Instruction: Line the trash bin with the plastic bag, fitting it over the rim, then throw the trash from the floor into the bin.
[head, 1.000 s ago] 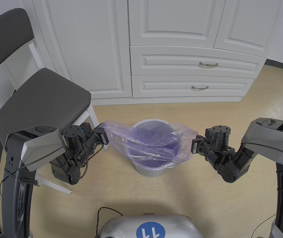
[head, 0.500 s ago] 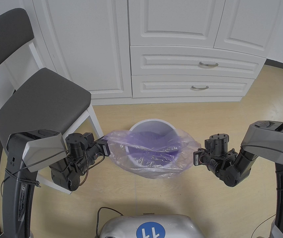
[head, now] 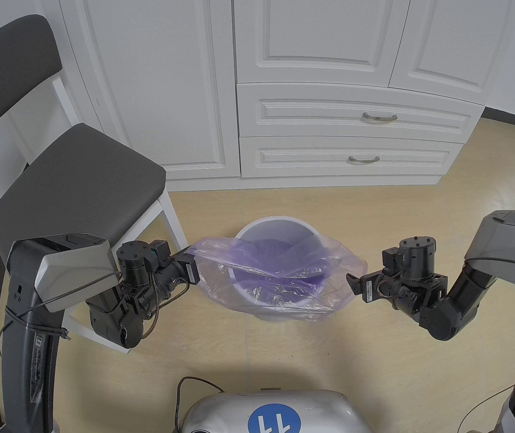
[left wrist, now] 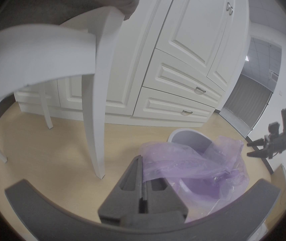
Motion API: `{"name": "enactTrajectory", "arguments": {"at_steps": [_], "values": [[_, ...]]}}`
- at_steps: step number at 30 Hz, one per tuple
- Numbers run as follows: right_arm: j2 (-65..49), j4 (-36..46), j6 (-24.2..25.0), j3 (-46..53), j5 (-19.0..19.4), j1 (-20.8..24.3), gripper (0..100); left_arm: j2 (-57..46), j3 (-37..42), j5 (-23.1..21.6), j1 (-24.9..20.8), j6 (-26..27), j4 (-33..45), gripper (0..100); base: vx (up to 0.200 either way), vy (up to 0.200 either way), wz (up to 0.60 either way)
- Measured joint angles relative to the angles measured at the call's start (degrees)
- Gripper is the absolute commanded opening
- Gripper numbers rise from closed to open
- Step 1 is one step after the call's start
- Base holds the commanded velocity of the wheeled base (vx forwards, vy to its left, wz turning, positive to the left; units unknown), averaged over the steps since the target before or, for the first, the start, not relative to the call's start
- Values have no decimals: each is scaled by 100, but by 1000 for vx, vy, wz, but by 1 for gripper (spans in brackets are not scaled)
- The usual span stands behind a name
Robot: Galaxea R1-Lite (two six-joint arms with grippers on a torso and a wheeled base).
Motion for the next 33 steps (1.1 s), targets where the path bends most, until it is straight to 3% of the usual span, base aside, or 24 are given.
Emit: {"name": "enactTrajectory", "arguments": {"at_steps": [5, 10, 16, 22, 23, 33], "values": [[-708, 304, -599, 267, 227, 102, 100, -123, 145, 13, -6, 312, -46, 0, 0, 0, 0], [-1158, 750, -1047, 105, 180, 761, 100, -182, 228, 30, -11, 507, -63, 0, 0, 0, 0], [-1241, 1484, -1664, -679, -33, 1768, 100, -204, 315, 41, -5, 605, -80, 0, 0, 0, 0], [-571, 1876, -1913, -1740, -187, 2098, 100, -179, 418, 46, 6, 681, -261, 0, 0, 0, 0], [-404, 1927, -1935, -1916, -213, 2109, 100, -171, 435, 46, 11, 729, -282, 100, 0, 0, 0], [777, 2448, -2022, -3245, -463, 2118, 100, -88, 603, 40, 110, 1165, -378, 100, 0, 0, 0]]}}
